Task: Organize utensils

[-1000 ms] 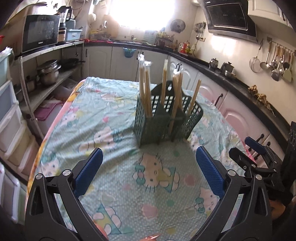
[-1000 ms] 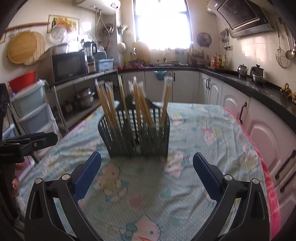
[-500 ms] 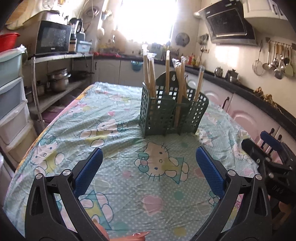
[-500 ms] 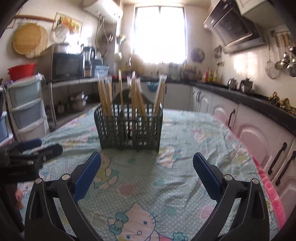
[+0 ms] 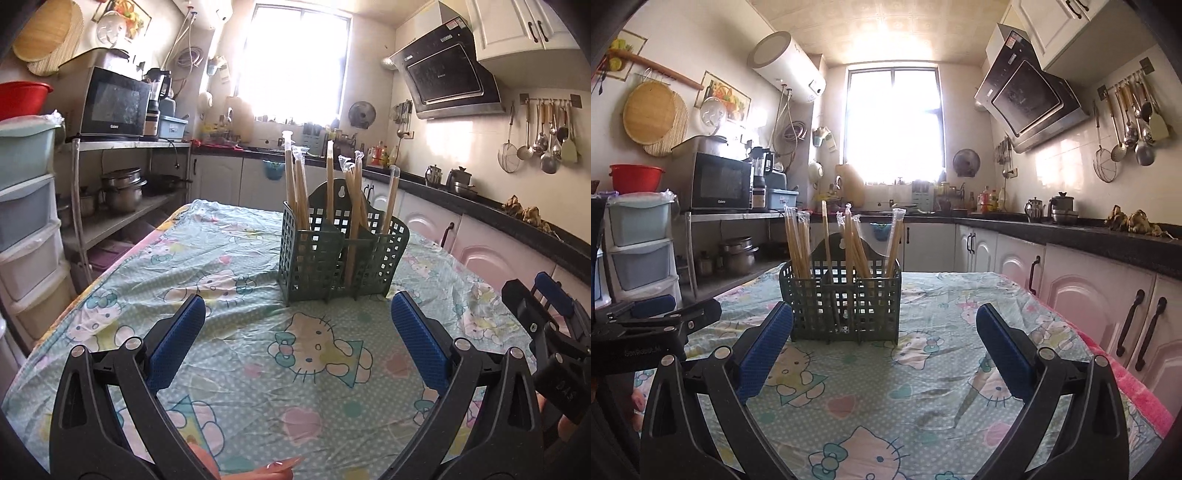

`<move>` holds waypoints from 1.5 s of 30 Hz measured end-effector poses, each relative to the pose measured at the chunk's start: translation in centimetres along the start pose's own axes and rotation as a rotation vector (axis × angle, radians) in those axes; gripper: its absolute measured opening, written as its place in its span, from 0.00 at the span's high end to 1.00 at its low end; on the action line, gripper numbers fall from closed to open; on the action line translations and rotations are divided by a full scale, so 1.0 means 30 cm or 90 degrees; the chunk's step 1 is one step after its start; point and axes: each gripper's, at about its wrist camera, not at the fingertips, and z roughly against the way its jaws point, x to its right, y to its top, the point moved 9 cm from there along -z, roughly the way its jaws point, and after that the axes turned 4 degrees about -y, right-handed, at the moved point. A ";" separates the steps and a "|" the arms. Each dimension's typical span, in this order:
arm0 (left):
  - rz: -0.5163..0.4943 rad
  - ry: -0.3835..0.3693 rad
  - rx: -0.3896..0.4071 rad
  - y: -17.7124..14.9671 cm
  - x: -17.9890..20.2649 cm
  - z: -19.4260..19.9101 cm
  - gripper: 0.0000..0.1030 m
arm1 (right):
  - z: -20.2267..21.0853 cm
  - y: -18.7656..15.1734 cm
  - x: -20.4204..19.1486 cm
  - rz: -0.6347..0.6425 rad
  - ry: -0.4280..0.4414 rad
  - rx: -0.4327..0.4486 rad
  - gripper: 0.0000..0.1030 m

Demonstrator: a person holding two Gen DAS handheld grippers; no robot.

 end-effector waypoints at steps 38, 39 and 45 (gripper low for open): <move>0.010 -0.004 0.028 0.016 -0.014 0.026 0.10 | 0.017 -0.010 -0.004 0.000 -0.005 0.006 0.06; 0.009 -0.003 0.028 0.017 -0.013 0.026 0.10 | 0.017 -0.011 -0.005 0.000 -0.005 0.006 0.06; 0.009 -0.003 0.029 0.018 -0.013 0.026 0.10 | 0.018 -0.011 -0.006 0.000 -0.006 0.006 0.06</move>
